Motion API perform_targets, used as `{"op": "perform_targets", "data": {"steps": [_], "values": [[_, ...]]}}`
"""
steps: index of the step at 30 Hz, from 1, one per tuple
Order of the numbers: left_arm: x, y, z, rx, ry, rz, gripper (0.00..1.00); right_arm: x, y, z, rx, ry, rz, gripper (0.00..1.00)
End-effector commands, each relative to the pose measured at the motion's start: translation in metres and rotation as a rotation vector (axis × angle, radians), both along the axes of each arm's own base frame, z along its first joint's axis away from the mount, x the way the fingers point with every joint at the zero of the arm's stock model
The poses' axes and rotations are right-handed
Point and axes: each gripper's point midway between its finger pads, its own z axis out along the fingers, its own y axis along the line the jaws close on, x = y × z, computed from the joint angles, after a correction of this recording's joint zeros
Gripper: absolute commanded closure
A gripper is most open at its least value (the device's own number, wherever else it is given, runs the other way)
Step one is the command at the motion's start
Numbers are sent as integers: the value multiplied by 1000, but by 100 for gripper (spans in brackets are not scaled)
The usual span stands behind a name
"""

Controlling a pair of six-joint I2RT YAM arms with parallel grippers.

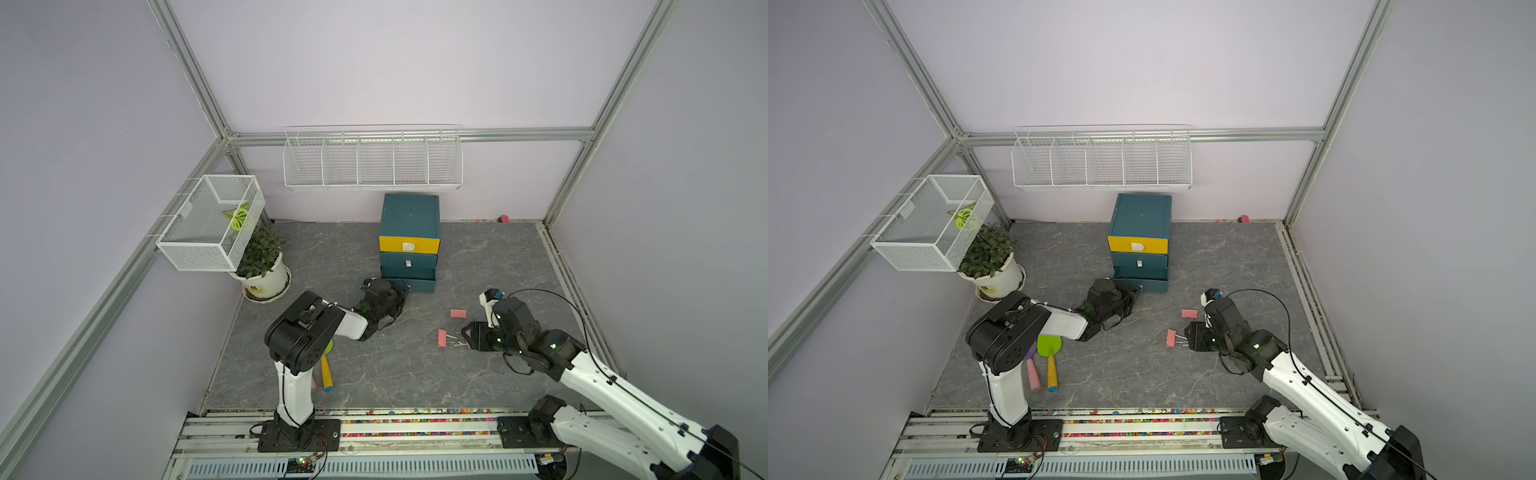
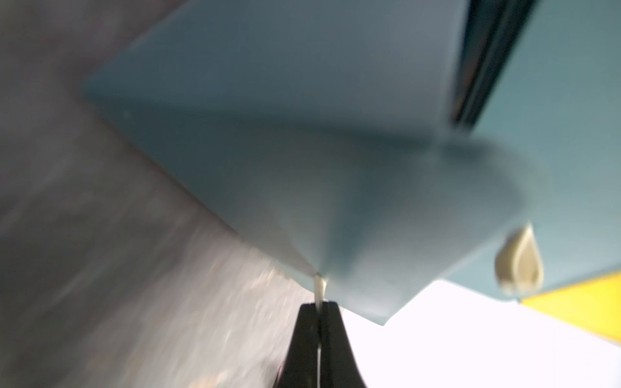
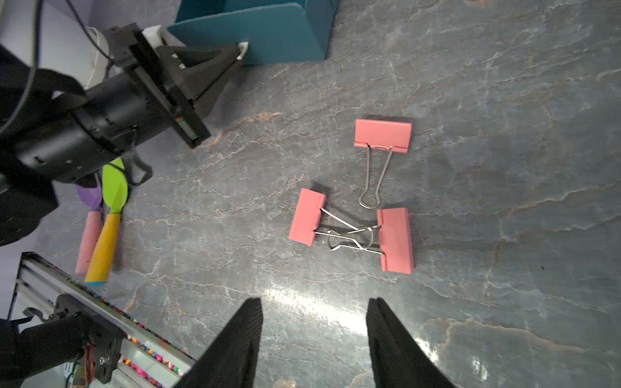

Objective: Put the binder clips in the drawer according to color
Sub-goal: Open the drawer in the storage box.

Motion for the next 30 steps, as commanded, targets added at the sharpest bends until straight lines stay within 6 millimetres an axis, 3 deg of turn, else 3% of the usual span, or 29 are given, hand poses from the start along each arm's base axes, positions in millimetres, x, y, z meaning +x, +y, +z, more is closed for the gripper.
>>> {"op": "perform_targets", "data": {"steps": [1, 11, 16, 23, 30], "values": [[-20, -1, 7, 16, 2, -27, 100, 4, -7, -1, -38, 10, -31, 43], [-62, 0, 5, 37, 40, -72, 100, 7, -8, -10, -96, 63, -39, 42], [-74, 5, 6, 54, 48, -69, 100, 15, -9, -14, -120, 60, -68, 41], [-84, 3, 9, 59, 47, -88, 100, 41, -15, -25, -242, 95, -148, 30], [-86, 8, 6, 61, 55, -75, 100, 75, -7, -56, -265, 182, -176, 23]]}}
